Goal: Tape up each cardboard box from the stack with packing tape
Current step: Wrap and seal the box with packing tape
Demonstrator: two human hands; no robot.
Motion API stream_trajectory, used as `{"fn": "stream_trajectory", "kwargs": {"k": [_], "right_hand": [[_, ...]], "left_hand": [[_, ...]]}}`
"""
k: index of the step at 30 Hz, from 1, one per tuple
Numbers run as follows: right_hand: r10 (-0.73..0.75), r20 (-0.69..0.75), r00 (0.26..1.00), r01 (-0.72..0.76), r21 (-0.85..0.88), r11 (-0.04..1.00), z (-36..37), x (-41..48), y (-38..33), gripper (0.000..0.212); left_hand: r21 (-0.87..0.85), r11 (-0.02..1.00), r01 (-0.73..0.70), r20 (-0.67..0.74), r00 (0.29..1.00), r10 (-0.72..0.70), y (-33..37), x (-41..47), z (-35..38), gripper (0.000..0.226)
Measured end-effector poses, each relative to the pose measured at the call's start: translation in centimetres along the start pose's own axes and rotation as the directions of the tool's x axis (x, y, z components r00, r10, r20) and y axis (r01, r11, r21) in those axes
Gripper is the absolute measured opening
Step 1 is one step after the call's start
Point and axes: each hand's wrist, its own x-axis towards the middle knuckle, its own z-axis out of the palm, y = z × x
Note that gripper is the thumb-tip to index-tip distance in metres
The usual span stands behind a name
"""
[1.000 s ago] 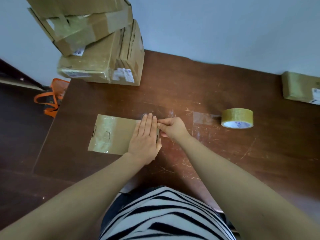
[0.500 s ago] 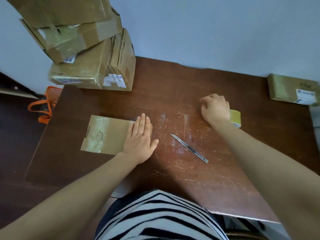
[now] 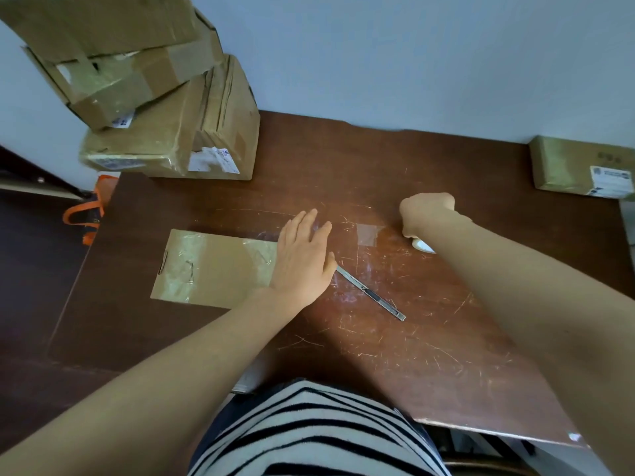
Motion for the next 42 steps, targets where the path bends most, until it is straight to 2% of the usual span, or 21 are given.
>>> {"fn": "stream_trajectory", "kwargs": {"k": [9, 13, 17, 18, 20, 21, 22, 24, 25, 27, 30, 32, 33, 36, 38, 40, 42], "right_hand": [[-0.051, 0.235, 0.971, 0.028, 0.101, 0.994, -1.7, 1.1, 0.5, 0.017], [-0.011, 0.451, 0.893, -0.064, 0.15, 0.987, -2.0, 1.1, 1.0, 0.019], [-0.008, 0.433, 0.901, -0.155, 0.339, 0.928, -0.9, 1.9, 1.6, 0.015], [-0.008, 0.408, 0.913, -0.164, 0.385, 0.908, -0.5, 2.2, 1.6, 0.02], [0.005, 0.299, 0.954, -0.12, 0.366, 0.923, -0.1, 1.8, 1.3, 0.028], [0.008, 0.215, 0.977, -0.081, 0.335, 0.939, -0.2, 1.0, 1.0, 0.024], [-0.002, 0.133, 0.991, -0.038, 0.295, 0.955, -0.5, 0.1, 0.6, 0.017], [-0.04, 0.033, 0.999, 0.032, 0.208, 0.978, -1.2, -1.3, -0.1, 0.008], [-0.055, 0.006, 0.998, 0.053, 0.178, 0.983, -1.7, -1.8, -0.5, 0.009], [-0.079, -0.036, 0.996, 0.084, 0.163, 0.983, -2.8, -3.0, -1.0, 0.011], [-0.137, -0.095, 0.986, 0.154, 0.201, 0.968, -4.7, -5.0, -1.2, 0.007], [-0.192, -0.133, 0.972, 0.222, 0.266, 0.938, -6.5, -6.5, -0.6, 0.011], [-0.214, -0.14, 0.967, 0.248, 0.305, 0.92, -7.4, -7.2, -0.1, 0.017], [-0.222, -0.155, 0.963, 0.267, 0.4, 0.877, -8.5, -8.5, 2.0, 0.014], [-0.213, -0.121, 0.969, 0.246, 0.459, 0.854, -7.9, -8.7, 3.2, 0.02], [-0.219, -0.091, 0.971, 0.233, 0.548, 0.804, -6.5, -8.4, 4.3, 0.027], [-0.25, -0.065, 0.966, 0.223, 0.701, 0.678, -4.6, -8.2, 5.4, 0.035]], "left_hand": [[-0.063, 0.997, 0.04, 0.056, 0.998, -0.037, 1.6, 0.7, -0.1, 0.048], [-0.096, 0.993, 0.069, 0.066, 0.996, -0.063, 1.9, 0.8, -0.3, 0.048], [-0.213, 0.967, 0.143, 0.077, 0.989, -0.129, 2.0, 1.3, -0.2, 0.046], [-0.279, 0.944, 0.175, 0.09, 0.984, -0.155, 2.2, 1.3, -0.3, 0.045], [-0.478, 0.838, 0.265, 0.139, 0.964, -0.226, 2.7, 1.5, -0.4, 0.043], [-0.587, 0.739, 0.332, 0.189, 0.943, -0.274, 3.1, 1.6, -0.4, 0.041], [-0.689, 0.591, 0.419, 0.267, 0.905, -0.331, 3.5, 1.8, -0.5, 0.039], [-0.784, 0.175, 0.595, 0.49, 0.767, -0.415, 4.1, 2.4, -0.7, 0.031], [-0.765, -0.006, 0.644, 0.589, 0.697, -0.409, 4.2, 2.6, -0.7, 0.025], [-0.686, -0.26, 0.679, 0.723, 0.599, -0.345, 4.6, 2.6, -0.5, 0.014], [-0.521, -0.489, 0.7, 0.84, 0.522, -0.149, 4.8, 2.5, -0.1, 0.036], [-0.433, -0.598, 0.674, 0.857, 0.514, -0.042, 4.9, 2.6, -0.3, 0.055], [-0.417, -0.652, 0.634, 0.849, 0.527, -0.031, 4.9, 2.6, -0.3, 0.054], [-0.412, -0.777, 0.477, 0.807, 0.587, -0.067, 5.1, 2.9, -0.5, 0.02], [-0.444, -0.776, 0.448, 0.783, 0.616, -0.092, 4.8, 3.2, -0.7, 0.01], [-0.525, -0.704, 0.479, 0.761, 0.634, -0.136, 4.2, 3.4, -0.8, 0.007], [-0.588, -0.629, 0.509, 0.747, 0.641, -0.18, 3.8, 3.5, -1.3, 0.007]]}}
